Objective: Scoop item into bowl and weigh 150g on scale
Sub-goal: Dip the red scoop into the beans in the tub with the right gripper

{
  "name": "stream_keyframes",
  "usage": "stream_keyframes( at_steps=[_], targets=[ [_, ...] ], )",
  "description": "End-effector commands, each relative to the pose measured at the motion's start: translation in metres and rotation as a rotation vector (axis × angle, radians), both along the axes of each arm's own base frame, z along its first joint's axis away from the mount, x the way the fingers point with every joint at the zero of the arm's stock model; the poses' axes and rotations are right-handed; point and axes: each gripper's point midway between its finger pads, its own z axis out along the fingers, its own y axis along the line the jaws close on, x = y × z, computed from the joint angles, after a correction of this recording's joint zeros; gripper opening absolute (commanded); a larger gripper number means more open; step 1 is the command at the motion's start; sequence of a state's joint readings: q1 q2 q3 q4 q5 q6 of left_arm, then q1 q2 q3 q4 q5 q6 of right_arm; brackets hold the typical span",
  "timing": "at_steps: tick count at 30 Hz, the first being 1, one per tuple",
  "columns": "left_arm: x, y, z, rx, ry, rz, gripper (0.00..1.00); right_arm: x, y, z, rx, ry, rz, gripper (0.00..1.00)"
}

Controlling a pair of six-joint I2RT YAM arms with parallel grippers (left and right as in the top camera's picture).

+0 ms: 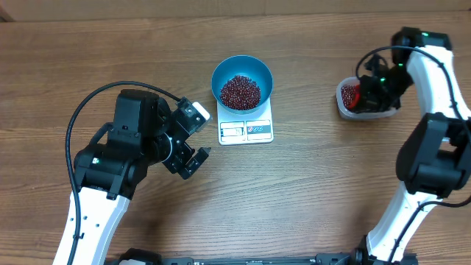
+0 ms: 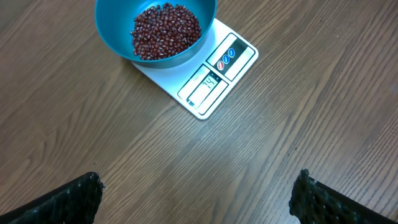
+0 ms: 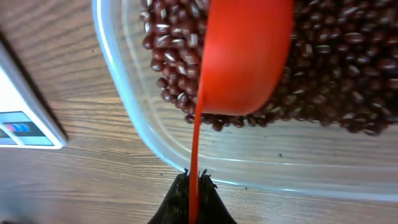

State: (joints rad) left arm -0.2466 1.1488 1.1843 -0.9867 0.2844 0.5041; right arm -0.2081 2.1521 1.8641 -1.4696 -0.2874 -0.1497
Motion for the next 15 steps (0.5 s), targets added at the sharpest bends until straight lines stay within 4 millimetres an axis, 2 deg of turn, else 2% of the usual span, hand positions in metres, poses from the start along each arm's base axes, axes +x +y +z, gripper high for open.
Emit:
stream_keyframes(
  at_steps=[1, 7, 15],
  targets=[
    [0.004, 0.0, 0.008, -0.011, -0.018, 0.013, 1.0, 0.004, 0.002, 0.009, 0.166, -0.055, -0.006, 0.04],
    [0.004, 0.0, 0.008, -0.011, -0.018, 0.013, 1.0, -0.006, -0.013, 0.0, 0.219, -0.048, -0.054, 0.04],
    [0.004, 0.0, 0.008, -0.011, -0.018, 0.013, 1.0, -0.012, -0.004, -0.016, 0.342, -0.071, -0.071, 0.04]
  ],
)
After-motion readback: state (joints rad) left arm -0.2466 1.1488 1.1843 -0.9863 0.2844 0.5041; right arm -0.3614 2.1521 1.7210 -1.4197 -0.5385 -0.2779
